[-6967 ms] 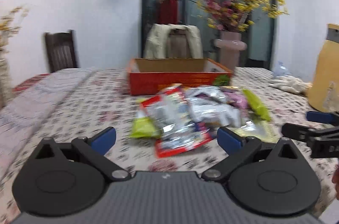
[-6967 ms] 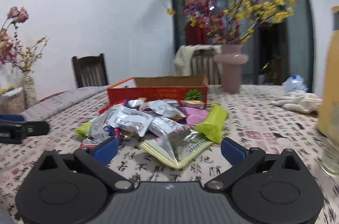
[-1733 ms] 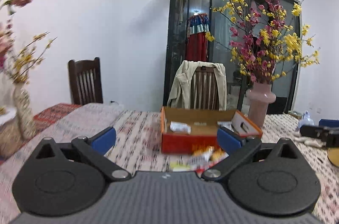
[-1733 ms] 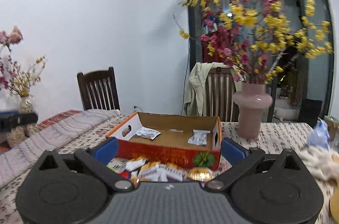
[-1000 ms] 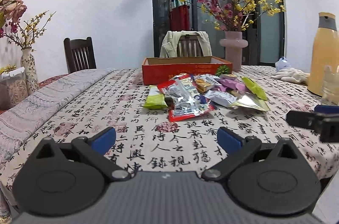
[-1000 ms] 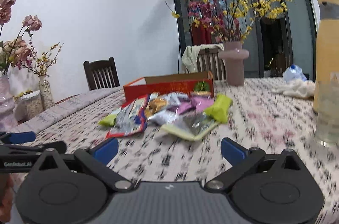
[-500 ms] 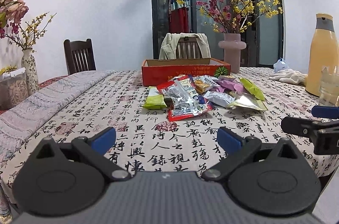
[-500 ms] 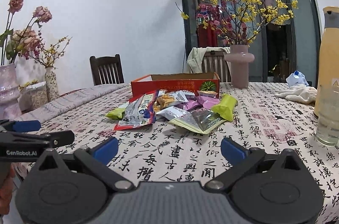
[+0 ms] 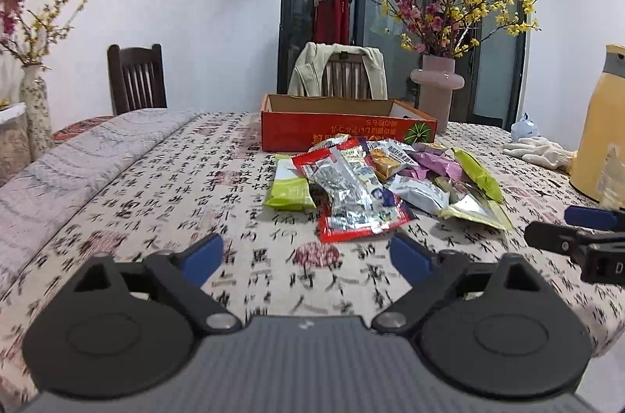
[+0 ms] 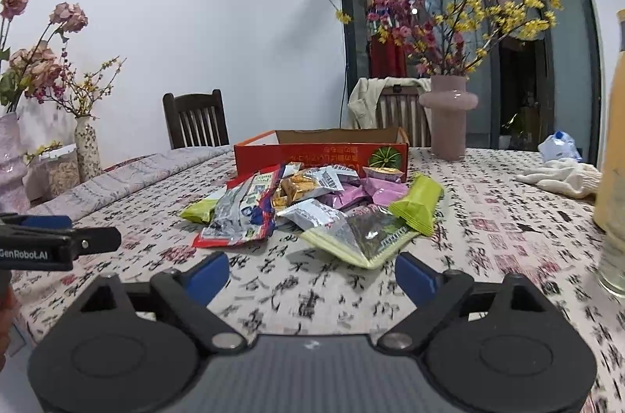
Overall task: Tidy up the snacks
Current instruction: 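Grasp a white-green bar packet with the left gripper while the right grasps a lime-green bar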
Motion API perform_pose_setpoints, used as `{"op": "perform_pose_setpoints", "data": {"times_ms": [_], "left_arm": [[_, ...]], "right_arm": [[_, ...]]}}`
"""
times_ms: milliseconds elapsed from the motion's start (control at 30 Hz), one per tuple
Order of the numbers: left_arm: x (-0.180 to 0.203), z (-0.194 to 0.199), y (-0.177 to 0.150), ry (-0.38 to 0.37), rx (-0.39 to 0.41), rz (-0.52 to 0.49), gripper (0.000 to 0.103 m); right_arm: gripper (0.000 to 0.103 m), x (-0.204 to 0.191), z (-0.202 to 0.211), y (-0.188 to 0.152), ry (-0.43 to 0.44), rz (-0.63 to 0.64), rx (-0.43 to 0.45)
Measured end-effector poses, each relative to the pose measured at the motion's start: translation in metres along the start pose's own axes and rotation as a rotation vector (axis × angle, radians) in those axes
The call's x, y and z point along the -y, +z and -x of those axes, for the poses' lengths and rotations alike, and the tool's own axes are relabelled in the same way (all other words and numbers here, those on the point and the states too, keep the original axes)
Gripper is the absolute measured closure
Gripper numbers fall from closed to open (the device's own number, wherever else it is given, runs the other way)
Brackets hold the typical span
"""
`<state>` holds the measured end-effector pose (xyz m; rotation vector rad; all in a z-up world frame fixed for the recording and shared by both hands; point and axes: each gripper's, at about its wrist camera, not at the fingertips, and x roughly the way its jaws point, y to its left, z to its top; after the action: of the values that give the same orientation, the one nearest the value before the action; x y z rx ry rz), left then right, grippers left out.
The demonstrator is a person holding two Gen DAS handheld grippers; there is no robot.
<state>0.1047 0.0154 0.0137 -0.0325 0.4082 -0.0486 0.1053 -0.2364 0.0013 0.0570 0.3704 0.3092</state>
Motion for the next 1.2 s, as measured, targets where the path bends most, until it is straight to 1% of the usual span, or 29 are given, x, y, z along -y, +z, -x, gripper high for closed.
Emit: {"op": "perform_pose_setpoints", "data": {"times_ms": [33,67,133,200,233,300,400,500,633,700,767,833,933,967,1000,1067,1167,1200], "left_arm": [[-0.001,-0.006,0.004,-0.007,-0.005,-0.004,0.015],[-0.002,-0.012,0.009,-0.016,-0.009,-0.007,0.017],[-0.006,-0.027,0.018,-0.038,-0.028,0.004,0.021],[-0.012,-0.043,0.029,-0.061,-0.054,0.031,0.028],[-0.015,-0.051,0.034,-0.068,-0.069,0.046,0.03],[-0.02,-0.07,0.043,-0.063,-0.096,0.06,0.034],[-0.023,-0.096,0.053,-0.048,-0.12,0.036,0.034],[-0.027,-0.123,0.058,-0.06,-0.156,0.017,0.034],[-0.033,-0.156,0.063,-0.058,-0.201,0.02,0.034],[-0.037,-0.173,0.064,-0.071,-0.233,0.027,0.035],[-0.043,-0.186,0.064,-0.073,-0.262,0.06,0.035],[-0.045,-0.195,0.066,-0.077,-0.275,0.066,0.036],[-0.044,-0.207,0.068,-0.1,-0.293,0.054,0.039],[-0.043,-0.212,0.068,-0.101,-0.306,0.05,0.042],[-0.042,-0.215,0.067,-0.098,-0.318,0.048,0.044],[-0.04,-0.221,0.068,-0.089,-0.316,0.044,0.044],[-0.04,-0.229,0.071,-0.075,-0.316,0.049,0.045],[-0.04,-0.231,0.072,-0.069,-0.315,0.047,0.051]], "right_arm": [[0.016,0.002,-0.006,0.005,0.005,-0.003,-0.005],[0.018,0.004,-0.012,0.009,0.011,-0.003,-0.01],[0.025,0.007,-0.027,0.018,0.019,0.005,-0.028],[0.031,0.009,-0.041,0.028,0.02,0.021,-0.048],[0.034,0.01,-0.049,0.034,0.021,0.028,-0.06],[0.036,0.012,-0.062,0.044,0.033,0.04,-0.075],[0.037,0.013,-0.083,0.058,0.053,0.05,-0.091],[0.038,0.013,-0.108,0.068,0.059,0.064,-0.114],[0.049,0.022,-0.138,0.074,0.032,0.033,-0.13],[0.049,0.033,-0.145,0.077,0.008,0.001,-0.111],[0.049,0.049,-0.149,0.079,-0.026,-0.045,-0.092],[0.049,0.067,-0.157,0.079,-0.075,-0.08,-0.11],[0.048,0.091,-0.17,0.078,-0.141,-0.114,-0.143],[0.048,0.1,-0.174,0.077,-0.153,-0.135,-0.149],[0.048,0.107,-0.179,0.076,-0.159,-0.154,-0.161],[0.048,0.122,-0.189,0.072,-0.155,-0.209,-0.19],[0.049,0.135,-0.202,0.069,-0.141,-0.27,-0.215],[0.049,0.137,-0.206,0.069,-0.136,-0.28,-0.218]]}}
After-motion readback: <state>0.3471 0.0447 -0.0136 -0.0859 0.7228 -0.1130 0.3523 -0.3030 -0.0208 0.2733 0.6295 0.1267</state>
